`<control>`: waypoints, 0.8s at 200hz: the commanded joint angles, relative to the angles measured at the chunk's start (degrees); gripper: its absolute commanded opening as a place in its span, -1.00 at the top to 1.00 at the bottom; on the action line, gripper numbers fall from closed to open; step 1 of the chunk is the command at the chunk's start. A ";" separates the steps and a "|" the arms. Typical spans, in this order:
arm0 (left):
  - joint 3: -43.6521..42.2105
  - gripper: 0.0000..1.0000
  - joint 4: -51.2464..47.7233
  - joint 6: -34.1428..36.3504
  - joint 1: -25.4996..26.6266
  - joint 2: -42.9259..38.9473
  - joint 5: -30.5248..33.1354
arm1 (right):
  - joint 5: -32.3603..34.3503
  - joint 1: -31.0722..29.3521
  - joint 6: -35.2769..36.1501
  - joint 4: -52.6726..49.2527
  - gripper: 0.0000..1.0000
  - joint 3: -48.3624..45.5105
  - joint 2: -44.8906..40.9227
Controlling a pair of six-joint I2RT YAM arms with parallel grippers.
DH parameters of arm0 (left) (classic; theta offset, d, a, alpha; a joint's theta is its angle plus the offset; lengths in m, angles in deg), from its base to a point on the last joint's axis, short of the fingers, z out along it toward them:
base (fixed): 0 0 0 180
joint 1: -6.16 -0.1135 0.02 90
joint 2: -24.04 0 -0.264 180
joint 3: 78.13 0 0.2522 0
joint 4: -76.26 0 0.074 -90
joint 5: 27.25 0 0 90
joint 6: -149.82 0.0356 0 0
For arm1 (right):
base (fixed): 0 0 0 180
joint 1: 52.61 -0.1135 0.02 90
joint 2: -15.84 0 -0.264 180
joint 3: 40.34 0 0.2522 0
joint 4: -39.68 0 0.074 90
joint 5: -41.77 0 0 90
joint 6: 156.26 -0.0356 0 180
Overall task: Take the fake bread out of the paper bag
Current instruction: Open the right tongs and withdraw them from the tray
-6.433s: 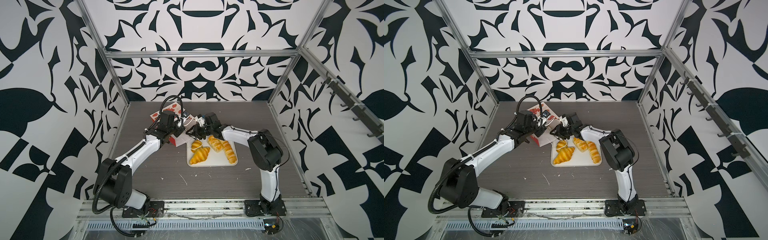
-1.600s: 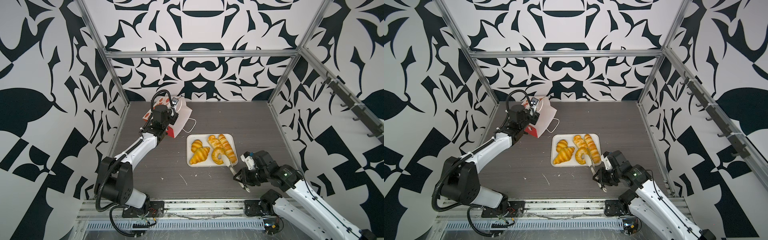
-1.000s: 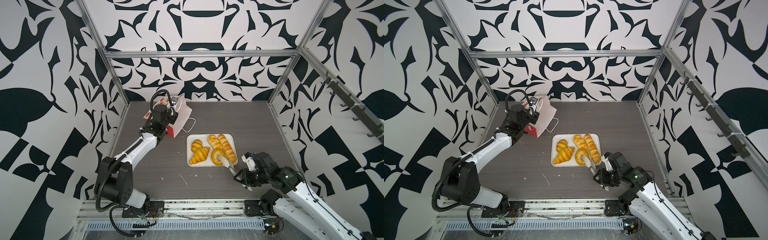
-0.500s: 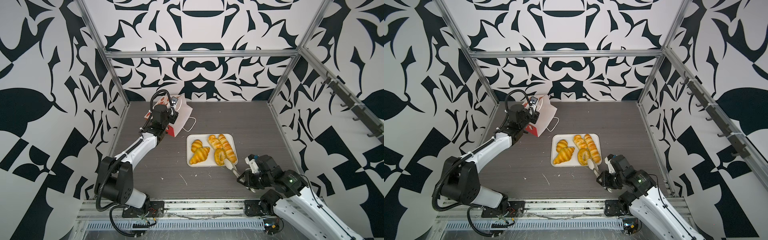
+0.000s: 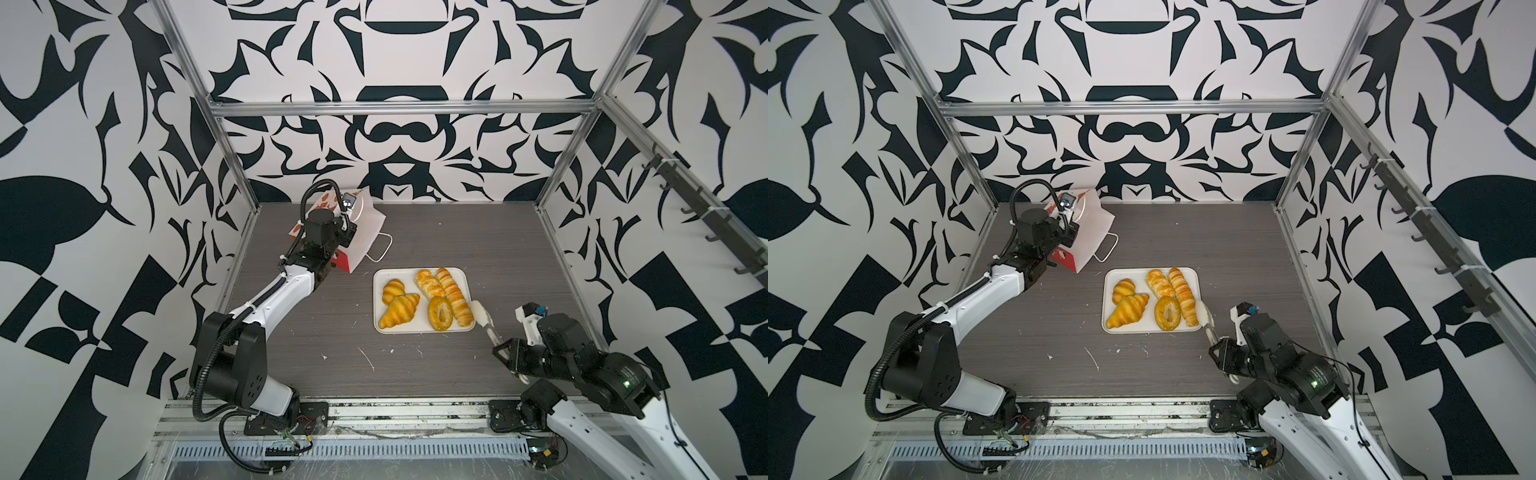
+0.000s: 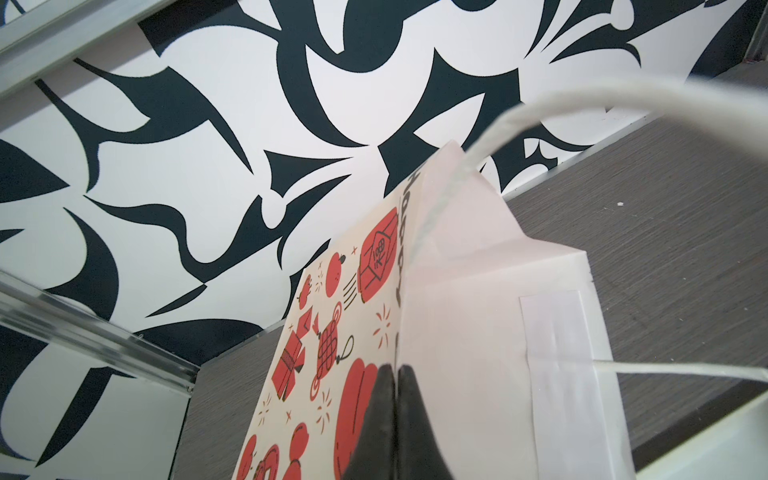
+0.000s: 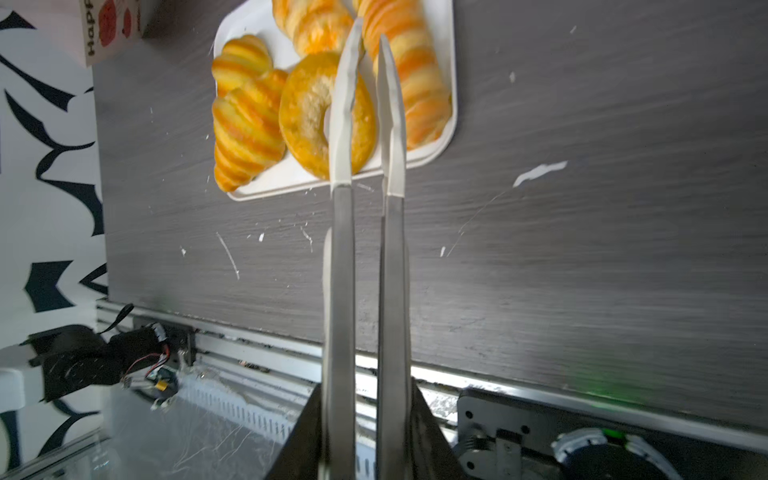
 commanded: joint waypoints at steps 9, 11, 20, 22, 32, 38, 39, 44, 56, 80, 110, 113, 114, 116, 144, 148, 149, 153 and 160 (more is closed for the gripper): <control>-1.13 1.00 1.61 -0.47 -0.32 -2.71 0.49 | 18.72 -0.06 5.99 2.69 0.43 4.24 7.04; -1.01 1.00 1.52 -0.48 -0.29 -2.80 0.60 | 19.68 -0.05 6.36 3.09 0.43 4.27 7.66; -0.67 1.00 0.96 -0.48 -0.29 -3.43 1.09 | 23.99 0.02 7.80 4.60 0.43 4.47 10.95; -0.65 1.00 0.76 -0.55 -0.28 -3.55 1.14 | 24.84 -0.03 8.24 5.09 0.43 4.46 11.63; -0.08 1.00 -0.17 -0.57 -0.29 -4.22 1.54 | 28.22 0.27 9.94 7.67 0.43 4.08 15.66; 0.29 1.00 -0.70 -0.61 -0.30 -4.57 1.86 | 30.11 0.73 10.97 9.47 0.43 3.83 18.19; 0.32 1.00 -0.85 -0.68 -0.33 -4.64 1.91 | 30.24 0.83 11.16 9.85 0.43 3.79 18.58; 0.68 1.00 -1.27 -0.73 -0.37 -5.03 2.10 | 31.08 1.64 12.04 11.50 0.43 3.62 20.53; 1.41 1.00 -2.38 -0.88 -0.35 -5.85 2.79 | 30.74 4.88 13.92 15.37 0.44 3.05 25.18; 3.43 1.00 -5.17 -1.50 -0.37 -7.69 3.39 | 24.88 14.01 18.01 25.00 0.47 0.59 31.99; 6.15 1.00 -9.09 -3.26 -0.36 -10.32 2.94 | 20.14 23.56 22.25 33.31 0.46 0.29 42.58; 6.29 1.00 -9.39 -3.33 -0.30 -10.56 2.84 | 20.20 24.20 22.59 33.53 0.46 0.63 43.85; 6.35 1.00 -9.50 -3.40 -0.33 -10.66 2.79 | 20.23 24.38 22.77 33.61 0.46 0.70 44.33; 6.51 1.00 -9.63 -3.47 -0.34 -10.78 2.73 | 20.25 24.76 22.96 33.87 0.46 0.97 45.09; 8.74 1.00 -12.68 -5.14 -0.31 -12.08 2.35 | 21.75 29.39 26.48 36.68 0.41 3.33 54.67; 9.12 1.00 -13.23 -5.49 -0.36 -12.08 1.97 | 21.27 30.19 26.65 36.89 0.41 3.75 55.84; 9.17 1.00 -13.40 -5.53 -0.32 -12.08 1.87 | 21.21 30.37 26.64 36.92 0.41 3.79 56.13; 9.43 1.00 -13.83 -5.93 -0.35 -12.08 1.60 | 20.78 31.05 26.71 37.13 0.40 4.08 57.07; 9.73 1.00 -14.30 -6.90 -0.34 -13.51 1.23 | 20.32 31.78 26.89 37.87 0.37 4.32 58.52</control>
